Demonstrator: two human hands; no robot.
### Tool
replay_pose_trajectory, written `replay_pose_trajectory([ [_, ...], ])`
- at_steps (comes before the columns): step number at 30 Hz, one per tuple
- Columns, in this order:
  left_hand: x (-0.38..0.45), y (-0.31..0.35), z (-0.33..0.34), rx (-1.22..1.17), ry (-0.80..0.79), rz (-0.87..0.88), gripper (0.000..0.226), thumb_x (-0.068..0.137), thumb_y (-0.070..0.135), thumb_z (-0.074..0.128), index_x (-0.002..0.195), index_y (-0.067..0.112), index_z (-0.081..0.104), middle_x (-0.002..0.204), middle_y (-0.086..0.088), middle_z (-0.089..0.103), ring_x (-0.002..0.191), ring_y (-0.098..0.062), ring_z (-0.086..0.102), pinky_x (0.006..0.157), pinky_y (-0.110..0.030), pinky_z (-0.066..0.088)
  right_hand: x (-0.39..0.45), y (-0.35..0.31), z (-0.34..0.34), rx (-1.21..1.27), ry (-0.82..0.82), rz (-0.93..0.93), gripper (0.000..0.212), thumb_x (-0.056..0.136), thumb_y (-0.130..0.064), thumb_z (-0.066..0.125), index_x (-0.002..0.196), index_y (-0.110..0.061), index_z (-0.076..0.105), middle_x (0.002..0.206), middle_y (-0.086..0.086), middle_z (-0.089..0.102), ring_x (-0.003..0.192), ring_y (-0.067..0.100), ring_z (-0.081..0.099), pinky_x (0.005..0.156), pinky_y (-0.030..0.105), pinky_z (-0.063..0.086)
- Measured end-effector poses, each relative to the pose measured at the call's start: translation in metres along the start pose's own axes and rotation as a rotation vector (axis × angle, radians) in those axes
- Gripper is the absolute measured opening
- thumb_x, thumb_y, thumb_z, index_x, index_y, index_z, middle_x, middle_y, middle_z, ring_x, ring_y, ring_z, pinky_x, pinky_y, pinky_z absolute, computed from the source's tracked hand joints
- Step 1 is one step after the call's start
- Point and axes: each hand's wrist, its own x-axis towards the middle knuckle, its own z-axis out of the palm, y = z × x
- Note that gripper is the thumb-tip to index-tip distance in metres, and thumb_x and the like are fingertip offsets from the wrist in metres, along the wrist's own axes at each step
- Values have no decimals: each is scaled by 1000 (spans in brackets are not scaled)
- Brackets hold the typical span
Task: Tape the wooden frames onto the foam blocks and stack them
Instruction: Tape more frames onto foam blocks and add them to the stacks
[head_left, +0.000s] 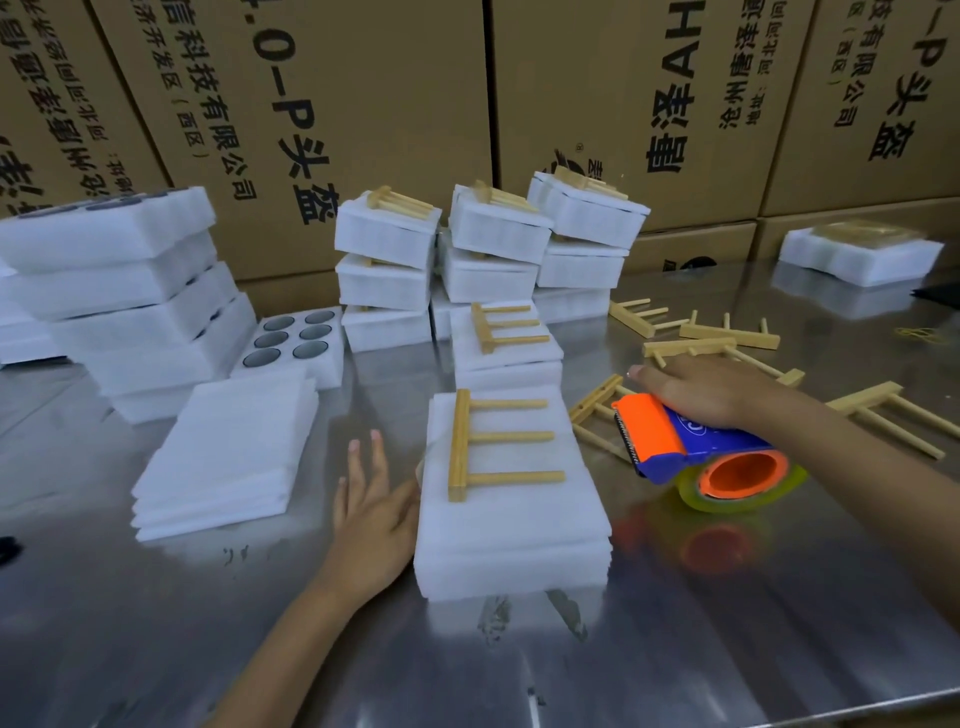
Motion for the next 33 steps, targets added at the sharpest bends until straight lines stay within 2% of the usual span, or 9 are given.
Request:
replay_pose_trajectory([
  [3,4,-8,0,209,-67,6,55,104,52,16,144,51,-21,152,11,-44,137,-13,-47,120,-44,-17,0,0,0,-1,1,6,66,99,-66,19,134,-21,53,132,9,58,111,28,55,85,39,38],
  [5,9,-17,-4,258,-75,-25,63,98,64,11,143,45,-30,151,13,-43,137,-13,-46,119,-43,-19,0,0,0,2,4,5,66,99,-66,19,132,-21,54,131,9,58,108,27,54,84,39,38],
  [7,18,-26,-13,207,-93,-103,76,89,69,12,147,40,-26,152,16,-38,140,-11,-41,118,-42,-18,0,0,0,11,12,-1,65,99,-66,20,128,-21,56,126,9,60,101,25,54,85,39,40],
  [11,31,-30,-30,-153,-39,-259,81,96,59,36,159,28,-6,164,15,-16,148,-3,-21,124,-40,-4,1,5,1,26,17,4,63,98,-67,20,124,-22,56,118,7,62,93,21,54,79,37,39],
  [15,35,-11,-40,-487,135,-210,66,100,47,41,158,39,10,163,23,9,149,2,5,124,-33,8,4,10,3,45,19,12,62,97,-69,21,121,-24,56,108,4,61,83,14,52,71,35,36],
  [19,54,44,-42,-602,30,-184,61,99,54,42,154,49,16,149,33,21,137,6,19,107,-23,17,7,11,4,44,15,2,60,97,-69,21,122,-24,54,106,3,59,82,14,50,73,35,36],
  [24,65,79,-26,-391,-230,-71,86,90,65,53,157,43,4,167,11,-2,152,-12,-15,124,-47,0,8,14,4,61,-2,-22,52,97,-69,21,111,-29,52,99,-1,58,82,11,52,72,35,38],
  [29,66,74,-31,-344,-308,-46,75,89,65,54,152,54,15,167,4,-9,149,-12,-26,123,-43,-6,7,13,-8,28,-39,-47,52,96,-71,21,104,-30,52,101,0,60,83,13,54,71,33,39],
  [33,64,75,-32,-364,-301,-61,73,87,68,55,151,55,22,167,7,-8,149,-11,-24,124,-43,-6,10,8,-33,-56,82,-122,55,97,-69,18,92,-26,52,94,-5,57,81,12,53,66,32,33],
])
